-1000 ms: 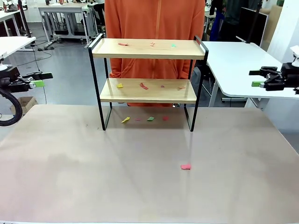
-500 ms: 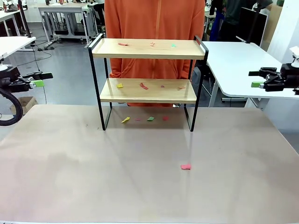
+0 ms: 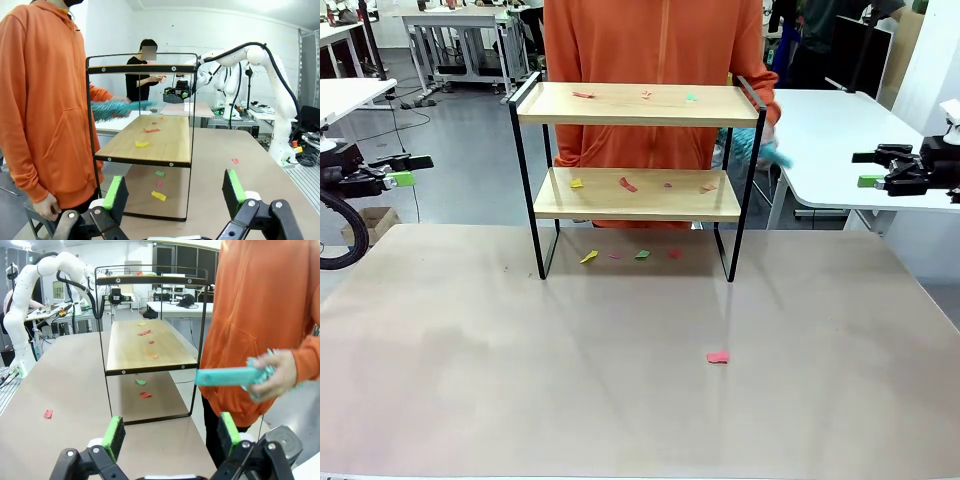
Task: Clean the shelf.
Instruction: Pick up the Duster handed by the human.
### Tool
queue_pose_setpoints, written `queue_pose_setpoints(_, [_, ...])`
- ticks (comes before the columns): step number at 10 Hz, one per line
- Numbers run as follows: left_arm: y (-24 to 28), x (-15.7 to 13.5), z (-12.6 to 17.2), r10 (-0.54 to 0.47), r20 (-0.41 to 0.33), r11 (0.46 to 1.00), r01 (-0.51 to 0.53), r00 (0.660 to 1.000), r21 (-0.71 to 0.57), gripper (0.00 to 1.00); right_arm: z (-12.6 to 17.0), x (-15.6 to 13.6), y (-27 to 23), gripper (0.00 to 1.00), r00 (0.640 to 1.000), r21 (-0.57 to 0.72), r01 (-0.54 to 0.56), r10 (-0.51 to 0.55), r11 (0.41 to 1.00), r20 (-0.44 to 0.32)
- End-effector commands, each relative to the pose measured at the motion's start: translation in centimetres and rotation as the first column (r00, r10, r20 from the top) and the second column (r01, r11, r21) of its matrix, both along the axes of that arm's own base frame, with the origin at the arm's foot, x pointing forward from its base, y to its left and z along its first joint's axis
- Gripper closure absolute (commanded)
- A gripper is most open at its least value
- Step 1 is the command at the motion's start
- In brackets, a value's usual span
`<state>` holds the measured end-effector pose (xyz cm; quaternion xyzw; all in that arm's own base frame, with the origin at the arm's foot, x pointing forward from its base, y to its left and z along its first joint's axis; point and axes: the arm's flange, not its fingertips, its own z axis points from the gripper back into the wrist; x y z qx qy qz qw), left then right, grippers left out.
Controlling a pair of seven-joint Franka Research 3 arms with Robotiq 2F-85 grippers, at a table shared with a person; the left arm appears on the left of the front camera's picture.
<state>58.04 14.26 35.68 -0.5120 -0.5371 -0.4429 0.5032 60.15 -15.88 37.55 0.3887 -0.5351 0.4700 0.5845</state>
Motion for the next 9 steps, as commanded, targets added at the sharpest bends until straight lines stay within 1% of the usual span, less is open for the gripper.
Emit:
queue_pose_setpoints(1, [-0.20,-0.41,0.26,0.005,0.002,1.000,-0.005,1.000,0.013,0.00,0.20,-0.03,0.09,0.00,1.000,-0.005,-0.005,0.005,1.000,0.002])
queue_pose_setpoints(9, [-0.20,-0.41,0.26,0.005,0.002,1.000,-0.005,1.000,0.013,0.00,0.20,-0.03,0.09,0.00,1.000,-0.005,-0.005,0.005,1.000,0.002])
